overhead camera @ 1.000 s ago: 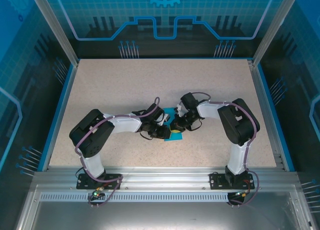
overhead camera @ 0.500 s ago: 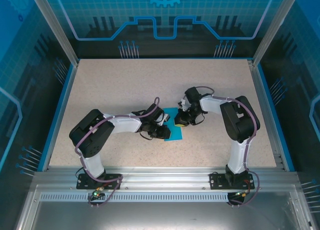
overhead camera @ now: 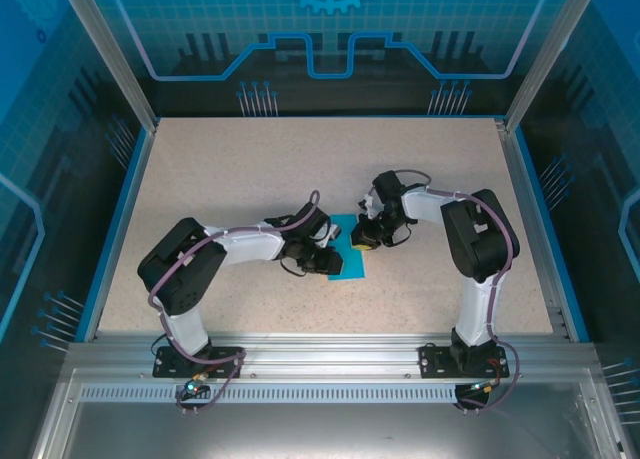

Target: Fold a paper plane with a square sheet of paper (fold left side to right side)

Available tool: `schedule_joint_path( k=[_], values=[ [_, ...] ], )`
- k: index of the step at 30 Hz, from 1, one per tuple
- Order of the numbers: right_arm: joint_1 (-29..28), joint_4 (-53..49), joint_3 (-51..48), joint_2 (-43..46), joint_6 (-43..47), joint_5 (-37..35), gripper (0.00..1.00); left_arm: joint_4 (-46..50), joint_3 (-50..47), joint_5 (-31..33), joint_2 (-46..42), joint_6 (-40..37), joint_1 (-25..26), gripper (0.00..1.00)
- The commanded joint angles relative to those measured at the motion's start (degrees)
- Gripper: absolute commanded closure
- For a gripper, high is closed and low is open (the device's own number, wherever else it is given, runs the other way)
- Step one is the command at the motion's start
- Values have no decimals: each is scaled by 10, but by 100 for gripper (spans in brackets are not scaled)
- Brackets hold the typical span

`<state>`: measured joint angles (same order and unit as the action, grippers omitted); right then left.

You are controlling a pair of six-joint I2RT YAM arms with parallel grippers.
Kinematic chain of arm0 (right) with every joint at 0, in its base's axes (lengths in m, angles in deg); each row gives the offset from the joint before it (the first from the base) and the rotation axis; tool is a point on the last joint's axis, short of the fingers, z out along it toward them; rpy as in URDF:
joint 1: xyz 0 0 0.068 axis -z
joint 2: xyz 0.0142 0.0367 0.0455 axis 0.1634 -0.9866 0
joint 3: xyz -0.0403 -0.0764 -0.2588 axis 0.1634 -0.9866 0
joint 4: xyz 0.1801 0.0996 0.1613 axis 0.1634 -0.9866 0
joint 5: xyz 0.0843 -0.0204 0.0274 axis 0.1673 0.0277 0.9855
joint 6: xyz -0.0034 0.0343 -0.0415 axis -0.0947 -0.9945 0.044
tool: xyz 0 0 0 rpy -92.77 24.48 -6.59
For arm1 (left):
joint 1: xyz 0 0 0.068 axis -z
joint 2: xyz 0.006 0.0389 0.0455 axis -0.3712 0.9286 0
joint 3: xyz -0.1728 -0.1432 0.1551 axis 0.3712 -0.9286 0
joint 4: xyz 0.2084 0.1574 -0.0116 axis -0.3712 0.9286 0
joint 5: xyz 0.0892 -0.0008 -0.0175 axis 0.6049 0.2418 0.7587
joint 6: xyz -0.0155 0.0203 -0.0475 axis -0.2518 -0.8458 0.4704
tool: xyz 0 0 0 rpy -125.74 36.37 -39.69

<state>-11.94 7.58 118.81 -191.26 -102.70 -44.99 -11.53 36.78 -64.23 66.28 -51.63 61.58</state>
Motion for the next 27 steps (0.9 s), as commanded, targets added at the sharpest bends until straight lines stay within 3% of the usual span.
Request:
schedule_joint_path(
  k=[1, 14, 20, 27],
  values=[
    [13, 5, -9, -21, 5, -45, 92, 33, 50, -21, -11, -19, 0, 74],
    [14, -4, -6, -21, 10, -41, 92, 50, 115, -25, 90, -52, -1, 76],
    [13, -6, -8, -19, 10, -43, 91, 46, 81, -14, 85, -47, -1, 76],
    [13, -8, -6, -23, 11, -44, 91, 4, -25, -11, 24, -16, 0, 76]
  ],
)
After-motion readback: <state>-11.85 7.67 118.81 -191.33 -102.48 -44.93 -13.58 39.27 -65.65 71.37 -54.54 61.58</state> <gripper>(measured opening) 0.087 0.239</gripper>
